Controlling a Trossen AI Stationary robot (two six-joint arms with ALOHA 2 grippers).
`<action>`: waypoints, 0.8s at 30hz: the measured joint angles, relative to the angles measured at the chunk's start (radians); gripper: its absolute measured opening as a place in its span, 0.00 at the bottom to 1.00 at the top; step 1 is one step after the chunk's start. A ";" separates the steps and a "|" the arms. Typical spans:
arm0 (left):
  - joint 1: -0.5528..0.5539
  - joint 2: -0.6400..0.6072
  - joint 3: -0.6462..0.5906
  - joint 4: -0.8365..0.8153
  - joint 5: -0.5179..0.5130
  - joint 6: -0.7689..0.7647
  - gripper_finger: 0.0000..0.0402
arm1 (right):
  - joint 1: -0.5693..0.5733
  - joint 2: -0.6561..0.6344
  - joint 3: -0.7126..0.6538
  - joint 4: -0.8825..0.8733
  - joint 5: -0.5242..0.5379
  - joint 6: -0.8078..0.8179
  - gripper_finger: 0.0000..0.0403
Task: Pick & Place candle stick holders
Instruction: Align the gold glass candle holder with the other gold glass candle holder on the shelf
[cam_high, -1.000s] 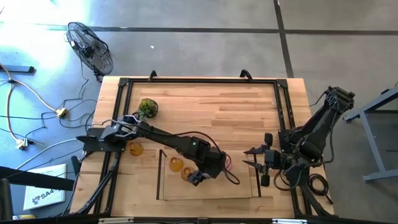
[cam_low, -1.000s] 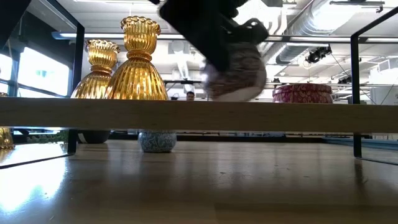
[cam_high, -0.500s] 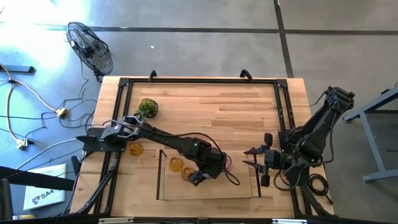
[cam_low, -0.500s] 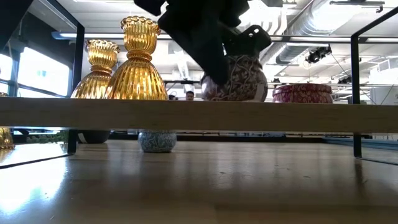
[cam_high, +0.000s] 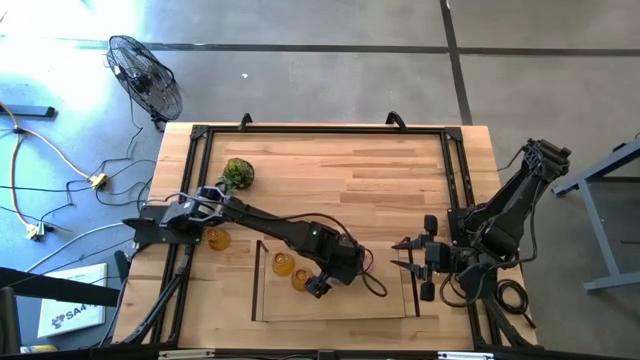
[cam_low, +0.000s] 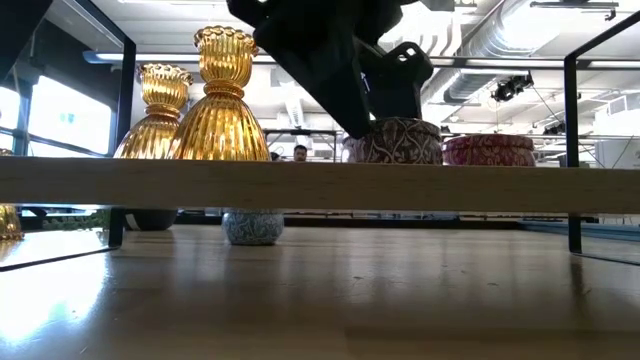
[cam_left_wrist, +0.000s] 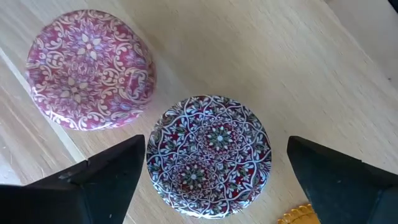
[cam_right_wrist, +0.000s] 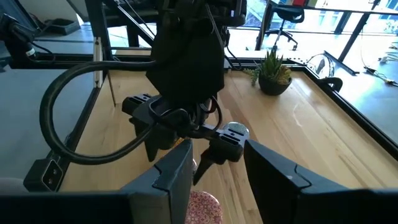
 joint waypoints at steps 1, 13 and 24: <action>0.000 0.000 0.000 -0.001 -0.003 0.000 0.95 | 0.000 0.000 0.000 0.000 0.000 0.000 0.35; -0.009 -0.001 0.389 -0.424 -0.084 0.008 0.95 | 0.000 0.000 0.000 -0.008 0.002 0.000 0.35; -0.011 -0.234 0.380 -0.707 -0.324 -0.280 0.95 | 0.000 0.000 0.000 -0.072 0.002 0.026 0.35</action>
